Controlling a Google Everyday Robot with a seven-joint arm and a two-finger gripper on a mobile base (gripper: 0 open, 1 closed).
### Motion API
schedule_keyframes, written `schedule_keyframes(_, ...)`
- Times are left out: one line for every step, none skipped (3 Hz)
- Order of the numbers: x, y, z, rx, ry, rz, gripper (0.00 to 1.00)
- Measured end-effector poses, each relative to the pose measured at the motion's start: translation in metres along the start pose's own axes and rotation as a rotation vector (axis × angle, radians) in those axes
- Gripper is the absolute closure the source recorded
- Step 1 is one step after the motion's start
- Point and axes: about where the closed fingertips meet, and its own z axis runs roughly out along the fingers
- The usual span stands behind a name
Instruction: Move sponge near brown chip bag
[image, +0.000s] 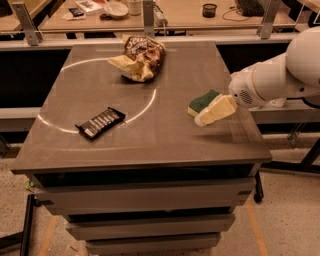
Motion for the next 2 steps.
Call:
schedule_keyframes(0.006, 0.000, 0.017, -0.009, 0.012, 0.013, 0.00)
schedule_keyframes(0.015, -0.001, 0.029, -0.019, 0.031, 0.025, 0.00)
